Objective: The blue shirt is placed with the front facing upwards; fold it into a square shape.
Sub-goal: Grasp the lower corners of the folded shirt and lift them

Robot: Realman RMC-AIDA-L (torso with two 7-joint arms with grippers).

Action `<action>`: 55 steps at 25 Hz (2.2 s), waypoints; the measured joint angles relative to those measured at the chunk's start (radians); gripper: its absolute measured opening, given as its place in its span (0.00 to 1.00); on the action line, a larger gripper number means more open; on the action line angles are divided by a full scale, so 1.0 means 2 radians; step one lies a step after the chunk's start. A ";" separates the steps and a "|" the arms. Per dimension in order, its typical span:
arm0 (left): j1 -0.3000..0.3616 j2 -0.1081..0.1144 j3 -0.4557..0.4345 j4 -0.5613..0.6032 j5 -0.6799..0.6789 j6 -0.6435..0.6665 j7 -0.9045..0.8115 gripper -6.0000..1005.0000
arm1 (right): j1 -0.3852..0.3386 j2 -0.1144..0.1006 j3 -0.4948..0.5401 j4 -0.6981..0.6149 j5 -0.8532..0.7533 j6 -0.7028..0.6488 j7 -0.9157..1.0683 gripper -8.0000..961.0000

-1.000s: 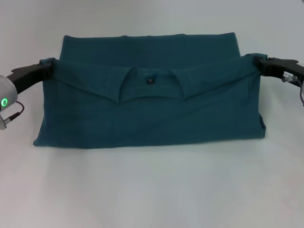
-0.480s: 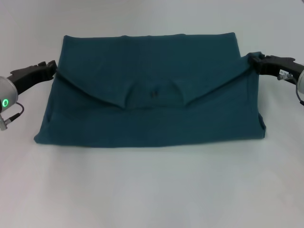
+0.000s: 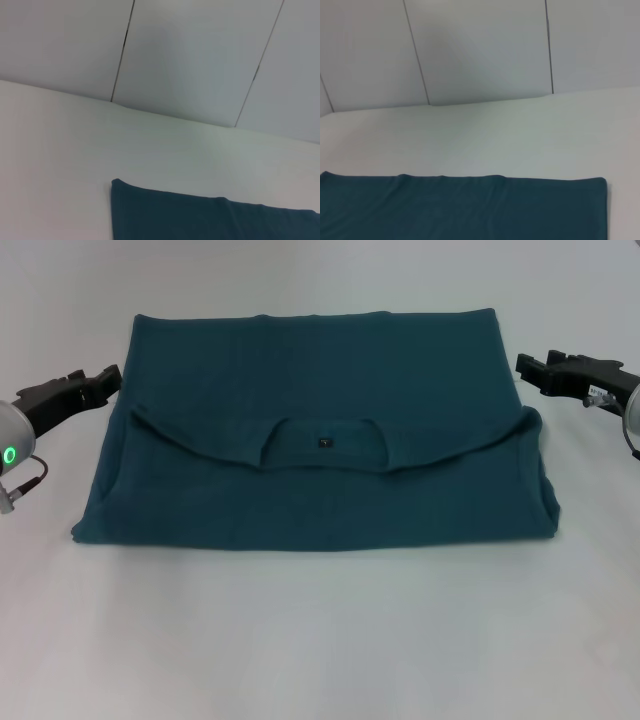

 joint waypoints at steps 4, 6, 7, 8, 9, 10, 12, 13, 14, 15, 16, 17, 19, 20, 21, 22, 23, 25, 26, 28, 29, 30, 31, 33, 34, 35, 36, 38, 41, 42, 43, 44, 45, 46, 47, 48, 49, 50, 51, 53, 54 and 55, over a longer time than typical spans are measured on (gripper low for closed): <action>0.000 0.000 0.000 0.000 -0.002 -0.001 0.001 0.48 | 0.001 0.000 -0.001 0.001 0.000 0.009 0.001 0.54; 0.000 0.000 0.000 0.000 -0.003 -0.001 0.001 0.50 | 0.001 0.000 -0.001 0.001 0.003 0.013 0.001 0.60; 0.000 0.001 0.000 0.000 -0.003 0.000 0.001 0.50 | 0.002 0.000 -0.001 0.001 0.006 0.015 0.000 0.62; 0.000 0.001 0.000 0.000 -0.003 0.001 0.000 0.50 | 0.002 0.000 -0.001 0.001 0.010 0.018 0.000 0.64; 0.000 0.002 0.000 0.000 -0.003 0.002 -0.001 0.50 | 0.002 0.000 -0.001 0.001 0.014 0.020 0.000 0.66; 0.000 0.002 0.000 0.000 -0.003 0.003 -0.001 0.50 | 0.002 0.001 -0.001 0.000 0.017 0.021 0.000 0.68; 0.000 0.002 0.004 0.000 -0.003 0.003 -0.002 0.51 | 0.000 0.002 -0.002 -0.001 0.021 0.023 0.000 0.72; 0.001 0.002 0.007 -0.001 -0.003 0.003 -0.002 0.53 | 0.000 0.004 -0.002 -0.004 0.021 0.024 0.000 0.74; 0.002 0.001 0.009 -0.001 -0.003 0.003 -0.002 0.54 | -0.002 0.006 -0.002 -0.007 0.021 0.025 0.000 0.76; 0.004 0.001 0.010 -0.002 -0.005 0.004 -0.003 0.56 | -0.002 0.008 -0.002 -0.009 0.021 0.026 0.000 0.78; 0.005 0.000 0.011 -0.002 -0.008 0.005 -0.003 0.57 | -0.003 0.010 -0.002 -0.013 0.021 0.028 0.000 0.80; 0.008 0.000 0.011 -0.004 -0.014 0.008 -0.004 0.59 | -0.004 0.013 -0.002 -0.017 0.021 0.029 0.001 0.82; 0.014 -0.002 0.012 -0.008 -0.028 0.014 -0.004 0.73 | -0.006 0.018 -0.003 -0.025 0.021 0.030 0.001 0.89; 0.019 -0.005 0.012 -0.015 -0.038 0.020 -0.003 0.80 | -0.008 0.020 -0.004 -0.030 0.021 0.029 0.000 0.92; 0.024 -0.008 0.013 -0.022 -0.049 0.026 -0.001 0.82 | -0.010 0.024 -0.008 -0.036 0.021 0.028 0.000 0.95; 0.029 -0.011 0.013 -0.030 -0.057 0.031 -0.001 0.84 | -0.013 0.027 -0.013 -0.044 0.021 0.027 0.000 0.98; 0.034 -0.015 0.013 -0.039 -0.066 0.036 0.000 0.85 | -0.016 0.030 -0.018 -0.051 0.021 0.026 0.001 0.98; 0.042 -0.020 0.014 -0.050 -0.076 0.043 -0.003 0.89 | -0.020 0.032 -0.027 -0.056 0.021 0.023 0.005 0.98; 0.046 -0.021 0.020 -0.054 -0.077 0.046 -0.011 0.89 | -0.022 0.032 -0.033 -0.057 0.022 0.021 0.007 0.98; 0.054 -0.019 0.038 -0.057 -0.076 0.048 -0.033 0.89 | -0.026 0.032 -0.044 -0.059 0.021 0.018 0.017 0.98; 0.058 -0.017 0.054 -0.059 -0.075 0.049 -0.051 0.89 | -0.029 0.032 -0.051 -0.062 0.020 0.015 0.026 0.98; 0.064 -0.014 0.073 -0.063 -0.074 0.050 -0.071 0.89 | -0.032 0.031 -0.059 -0.065 0.019 0.010 0.036 0.98; 0.070 -0.011 0.092 -0.067 -0.074 0.053 -0.093 0.89 | -0.037 0.029 -0.068 -0.071 0.018 0.003 0.050 0.98; 0.081 -0.003 0.125 -0.075 -0.074 0.066 -0.124 0.89 | -0.048 0.028 -0.087 -0.088 0.018 -0.017 0.082 0.98; 0.087 0.000 0.139 -0.080 -0.074 0.080 -0.138 0.89 | -0.055 0.027 -0.096 -0.099 0.018 -0.026 0.097 0.98; 0.093 0.003 0.151 -0.085 -0.073 0.093 -0.147 0.89 | -0.063 0.027 -0.105 -0.112 0.017 -0.037 0.115 0.98; 0.098 0.005 0.157 -0.090 -0.073 0.107 -0.152 0.89 | -0.071 0.027 -0.113 -0.126 0.017 -0.045 0.130 0.98; 0.110 0.006 0.167 -0.104 -0.067 0.137 -0.159 0.89 | -0.087 0.028 -0.129 -0.155 0.017 -0.065 0.159 0.98; 0.129 0.012 0.186 -0.125 -0.043 0.172 -0.177 0.89 | -0.110 0.028 -0.155 -0.191 0.017 -0.096 0.192 0.98; 0.134 0.015 0.194 -0.132 -0.031 0.178 -0.185 0.89 | -0.117 0.027 -0.162 -0.198 0.016 -0.106 0.202 0.98; 0.138 0.018 0.203 -0.139 -0.019 0.183 -0.194 0.89 | -0.122 0.026 -0.168 -0.205 0.016 -0.115 0.211 0.98; 0.141 0.021 0.210 -0.144 -0.008 0.185 -0.200 0.89 | -0.127 0.025 -0.172 -0.209 0.015 -0.122 0.216 0.98; 0.144 0.025 0.219 -0.150 0.008 0.189 -0.207 0.89 | -0.131 0.024 -0.174 -0.213 0.015 -0.128 0.220 0.98; 0.148 0.028 0.225 -0.156 0.025 0.191 -0.211 0.89 | -0.134 0.024 -0.175 -0.215 0.015 -0.133 0.223 0.98; 0.150 0.029 0.226 -0.161 0.037 0.192 -0.211 0.89 | -0.136 0.024 -0.175 -0.217 0.015 -0.137 0.225 0.98; 0.153 0.029 0.228 -0.168 0.049 0.192 -0.211 0.89 | -0.138 0.024 -0.175 -0.217 0.015 -0.139 0.227 0.98; 0.157 0.028 0.228 -0.177 0.061 0.192 -0.209 0.89 | -0.140 0.024 -0.176 -0.218 0.015 -0.141 0.228 0.98; 0.160 0.026 0.228 -0.184 0.070 0.192 -0.207 0.89 | -0.141 0.024 -0.176 -0.218 0.015 -0.142 0.228 0.98; 0.163 0.023 0.228 -0.194 0.080 0.191 -0.204 0.89 | -0.141 0.025 -0.177 -0.218 0.015 -0.144 0.228 0.98; 0.167 0.017 0.228 -0.210 0.100 0.183 -0.197 0.88 | -0.141 0.026 -0.178 -0.218 0.015 -0.145 0.227 0.98; 0.168 0.015 0.228 -0.215 0.109 0.180 -0.195 0.88 | -0.142 0.026 -0.178 -0.218 0.015 -0.145 0.227 0.98; 0.168 0.013 0.229 -0.218 0.117 0.178 -0.194 0.88 | -0.142 0.027 -0.178 -0.218 0.015 -0.146 0.227 0.98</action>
